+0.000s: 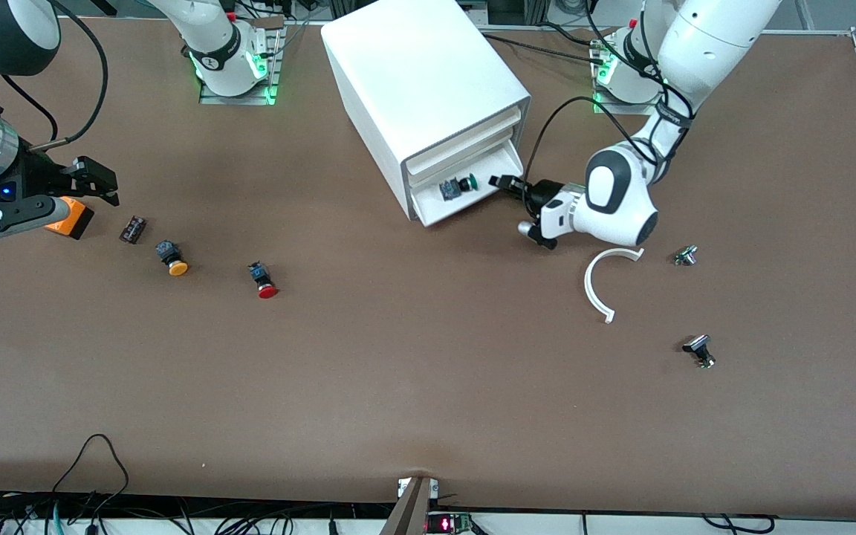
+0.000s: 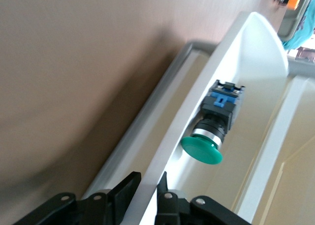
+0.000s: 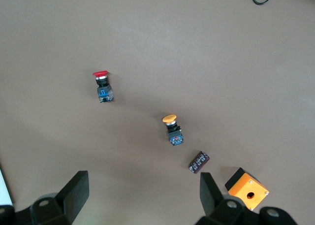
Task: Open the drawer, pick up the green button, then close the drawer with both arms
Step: 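Pull the drawer open with the left gripper, then withdraw the left gripper while the right gripper reaches toward the drawer, then lower the right gripper into the open drawer over the green button, then close the right gripper on the green button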
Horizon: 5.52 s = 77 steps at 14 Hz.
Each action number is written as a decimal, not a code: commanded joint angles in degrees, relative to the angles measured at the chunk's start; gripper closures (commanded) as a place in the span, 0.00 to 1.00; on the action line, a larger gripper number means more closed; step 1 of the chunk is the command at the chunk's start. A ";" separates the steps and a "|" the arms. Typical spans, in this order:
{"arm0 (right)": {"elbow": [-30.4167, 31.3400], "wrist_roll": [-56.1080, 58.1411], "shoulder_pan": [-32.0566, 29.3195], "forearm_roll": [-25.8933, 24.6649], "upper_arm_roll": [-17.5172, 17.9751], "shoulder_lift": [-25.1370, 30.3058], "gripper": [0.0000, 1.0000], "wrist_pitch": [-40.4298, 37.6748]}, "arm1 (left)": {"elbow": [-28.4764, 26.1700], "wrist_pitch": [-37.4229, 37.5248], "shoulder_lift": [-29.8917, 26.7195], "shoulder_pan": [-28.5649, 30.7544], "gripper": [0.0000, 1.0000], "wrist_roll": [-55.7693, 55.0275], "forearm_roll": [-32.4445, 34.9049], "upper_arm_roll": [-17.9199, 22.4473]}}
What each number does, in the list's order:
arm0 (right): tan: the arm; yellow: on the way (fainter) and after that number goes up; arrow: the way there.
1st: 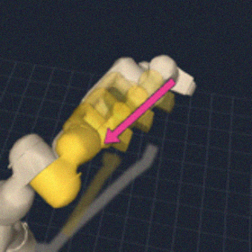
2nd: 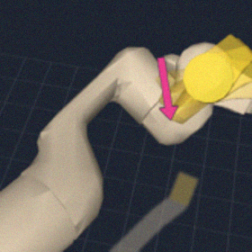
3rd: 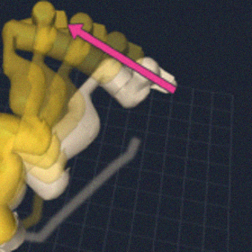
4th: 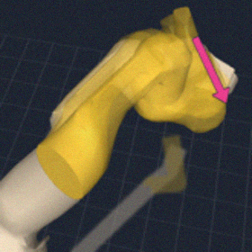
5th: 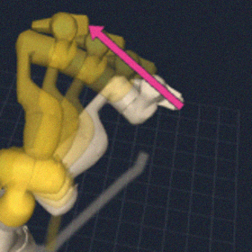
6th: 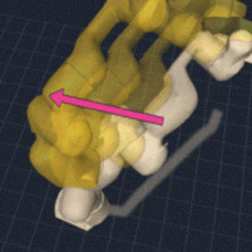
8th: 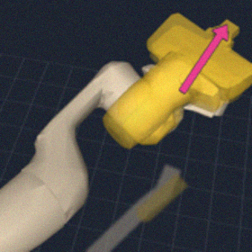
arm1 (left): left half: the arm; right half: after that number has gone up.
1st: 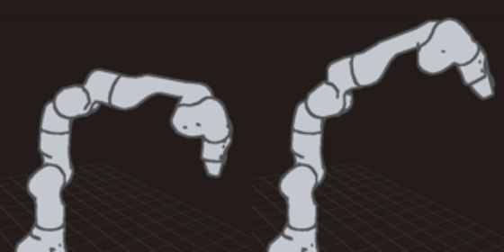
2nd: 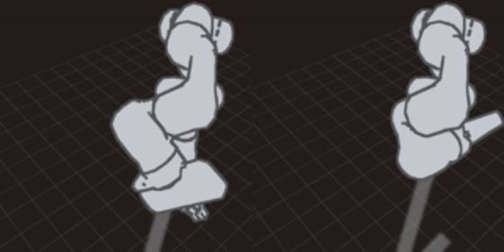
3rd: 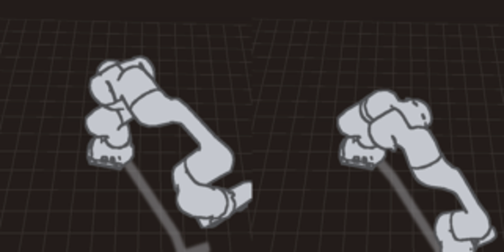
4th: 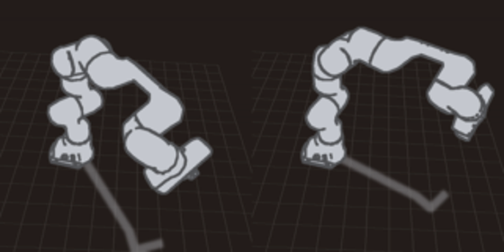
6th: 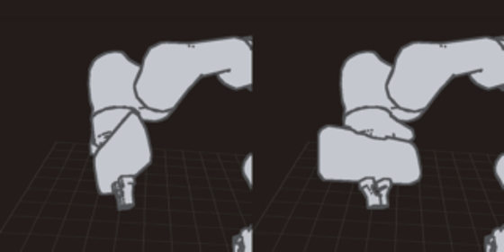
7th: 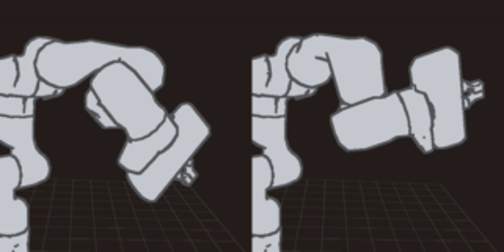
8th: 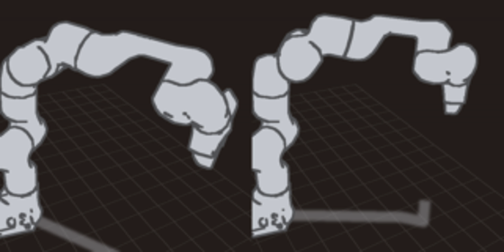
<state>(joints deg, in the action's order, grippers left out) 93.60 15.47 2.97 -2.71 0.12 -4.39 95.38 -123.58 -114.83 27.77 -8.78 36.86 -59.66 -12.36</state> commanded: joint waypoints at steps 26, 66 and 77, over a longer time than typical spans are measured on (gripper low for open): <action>-2.01 9.19 17.16 4.11 2.15 -12.57 0.00 22.91 | 20.21 10.86 -29.53 10.71 0.00 -22.89 63.78 5.42; -29.09 40.69 44.93 1.47 3.58 -44.12 0.00 24.67 | 22.94 18.42 -30.14 10.62 0.00 -32.73 63.09 10.17; -29.00 40.25 45.63 1.47 3.58 -47.11 0.00 27.32 | 22.94 18.42 -30.06 10.62 0.00 -32.55 63.09 10.25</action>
<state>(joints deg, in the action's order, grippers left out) 66.66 55.40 47.99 -0.55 3.94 -50.32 122.54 -101.56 -97.53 -2.43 1.90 3.97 2.84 -2.29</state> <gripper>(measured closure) 0.000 0.000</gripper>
